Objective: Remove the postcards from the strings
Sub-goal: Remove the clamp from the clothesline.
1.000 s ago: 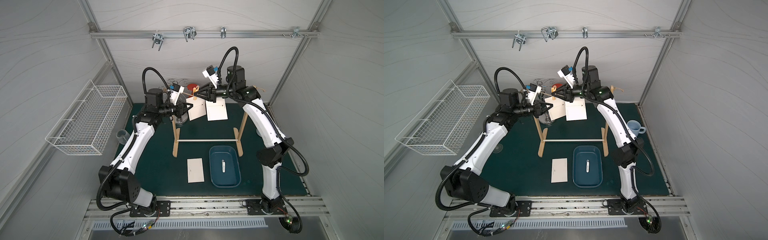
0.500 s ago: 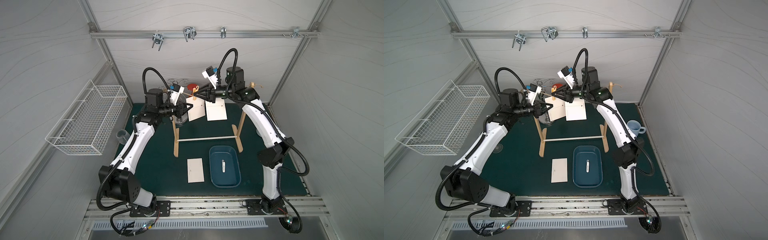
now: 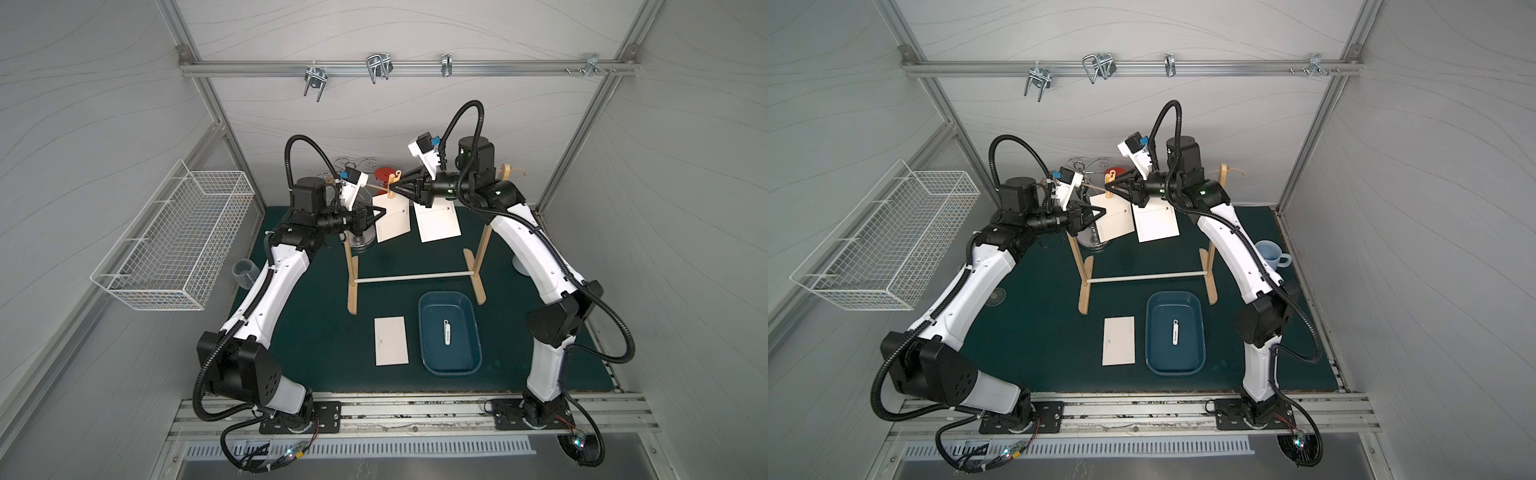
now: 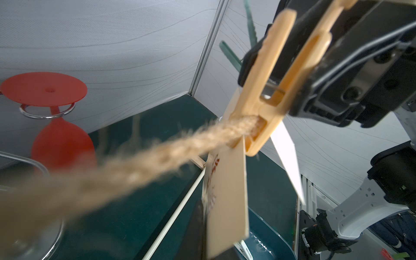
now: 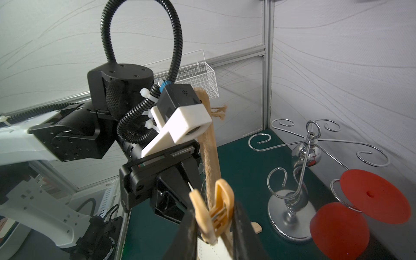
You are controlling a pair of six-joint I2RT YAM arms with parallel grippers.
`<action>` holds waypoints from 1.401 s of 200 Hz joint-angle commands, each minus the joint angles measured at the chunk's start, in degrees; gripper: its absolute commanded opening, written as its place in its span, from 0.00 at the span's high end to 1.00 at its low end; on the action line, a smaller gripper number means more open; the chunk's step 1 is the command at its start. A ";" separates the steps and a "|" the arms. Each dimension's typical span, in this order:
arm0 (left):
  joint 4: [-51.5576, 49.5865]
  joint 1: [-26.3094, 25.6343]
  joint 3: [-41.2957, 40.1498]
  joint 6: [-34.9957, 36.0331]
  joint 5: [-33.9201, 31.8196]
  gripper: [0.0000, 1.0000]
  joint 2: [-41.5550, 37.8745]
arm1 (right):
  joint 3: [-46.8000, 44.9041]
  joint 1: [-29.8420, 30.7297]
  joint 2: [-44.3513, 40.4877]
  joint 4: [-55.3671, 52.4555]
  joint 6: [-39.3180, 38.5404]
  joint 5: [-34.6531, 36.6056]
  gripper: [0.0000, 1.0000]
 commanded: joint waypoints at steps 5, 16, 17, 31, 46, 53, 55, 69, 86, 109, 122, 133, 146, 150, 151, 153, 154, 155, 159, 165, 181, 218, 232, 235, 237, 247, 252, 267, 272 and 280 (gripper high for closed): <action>2.17 0.33 1.01 0.26 -0.65 0.91 -0.03 | -1.82 0.30 -3.70 3.09 0.17 1.04 1.00; 2.10 0.33 1.05 0.24 -0.68 0.91 -0.04 | -2.75 0.25 -4.26 4.32 0.51 1.46 1.00; 2.09 0.28 1.03 0.27 -0.63 0.91 -0.07 | -2.79 0.25 -4.32 4.43 0.49 1.53 1.00; 2.11 0.33 0.93 0.24 -0.67 0.91 -0.17 | -3.98 0.33 -5.19 6.03 1.06 2.42 1.00; 2.04 0.33 0.79 0.20 -0.62 0.91 -0.12 | -5.02 0.25 -5.90 7.60 1.58 3.36 1.00; 2.08 0.33 0.68 0.11 -0.65 0.91 -0.12 | -5.62 0.32 -6.15 8.38 1.85 4.01 1.00; 2.08 0.33 0.66 0.08 -0.63 0.91 -0.16 | -5.86 0.31 -6.34 8.69 1.98 4.23 1.00; 2.08 0.33 0.68 0.07 -0.66 0.91 -0.22 | -7.40 0.31 -7.21 11.01 2.67 5.82 1.00; 2.09 0.28 0.60 0.11 -0.66 0.91 -0.23 | -8.47 0.30 -7.80 12.83 3.44 6.81 1.00; 1.75 0.26 0.50 0.28 -0.82 0.91 -0.35 | -9.47 0.36 -8.06 14.55 4.28 8.33 1.00; 1.65 0.28 0.48 0.45 -1.02 0.91 -0.50 | -10.79 0.42 -8.63 16.45 5.06 9.06 1.00; 1.47 0.31 0.25 0.63 -1.11 0.91 -0.56 | -11.60 0.40 -8.86 17.89 5.61 9.84 1.00; 1.38 0.29 0.11 0.57 -1.12 0.91 -0.54 | -11.16 0.43 -8.53 18.41 6.34 10.45 1.00; 1.45 0.23 0.04 0.61 -1.20 0.91 -0.57 | -10.93 0.44 -8.39 18.28 6.38 10.48 1.00; 1.46 0.23 0.04 0.63 -1.20 0.91 -0.55 | -10.84 0.43 -8.36 18.27 6.36 10.48 1.00; 1.47 0.24 0.04 0.58 -1.20 0.91 -0.53 | -10.77 0.45 -8.34 18.19 6.36 10.52 1.00; 1.47 0.24 0.08 0.62 -1.16 0.91 -0.58 | -10.76 0.48 -8.29 18.22 6.36 10.55 1.00; 1.42 0.24 0.11 0.59 -1.14 0.91 -0.60 | -10.79 0.50 -8.27 18.24 6.35 10.60 1.00; 1.40 0.22 0.00 0.62 -1.20 0.91 -0.62 | -10.77 0.43 -8.36 18.33 6.34 10.95 1.00; 1.38 0.28 -0.05 0.63 -1.20 0.91 -0.68 | -10.83 0.53 -8.43 18.51 6.39 11.20 1.00; 1.45 0.29 -0.05 0.69 -1.29 0.92 -0.76 | -12.14 0.65 -9.09 20.07 6.60 11.89 1.00; 1.82 0.24 -0.12 0.37 -1.10 0.92 -0.70 | -15.13 0.82 -11.33 23.70 7.19 12.58 1.00; 1.90 0.24 -0.20 0.30 -1.09 0.92 -0.76 | -16.69 0.85 -12.35 25.62 7.79 12.92 1.00; 1.92 0.24 -0.29 0.24 -1.07 0.92 -0.71 | -16.88 0.80 -12.49 25.83 7.79 12.94 1.00; 1.98 0.24 -0.30 0.20 -1.04 0.92 -0.77 | -16.98 0.82 -12.64 25.95 7.88 12.96 1.00; 2.10 0.22 -0.38 0.09 -1.08 0.91 -0.84 | -17.71 0.79 -13.07 26.80 8.10 13.19 1.00; 2.11 0.22 -0.35 0.04 -1.04 0.91 -0.95 | -18.00 0.80 -13.38 27.18 8.19 13.47 1.00; 2.32 0.22 -0.53 -0.14 -1.10 0.91 -0.97 | -19.93 0.86 -14.61 29.54 8.78 14.81 1.00; 2.39 0.24 -0.57 -0.30 -1.07 0.91 -0.98 | -20.86 0.85 -15.13 30.62 8.96 15.18 1.00; 2.43 0.11 -0.65 -0.37 -1.11 0.91 -1.06 | -22.55 0.86 -15.93 32.80 9.14 15.96 1.00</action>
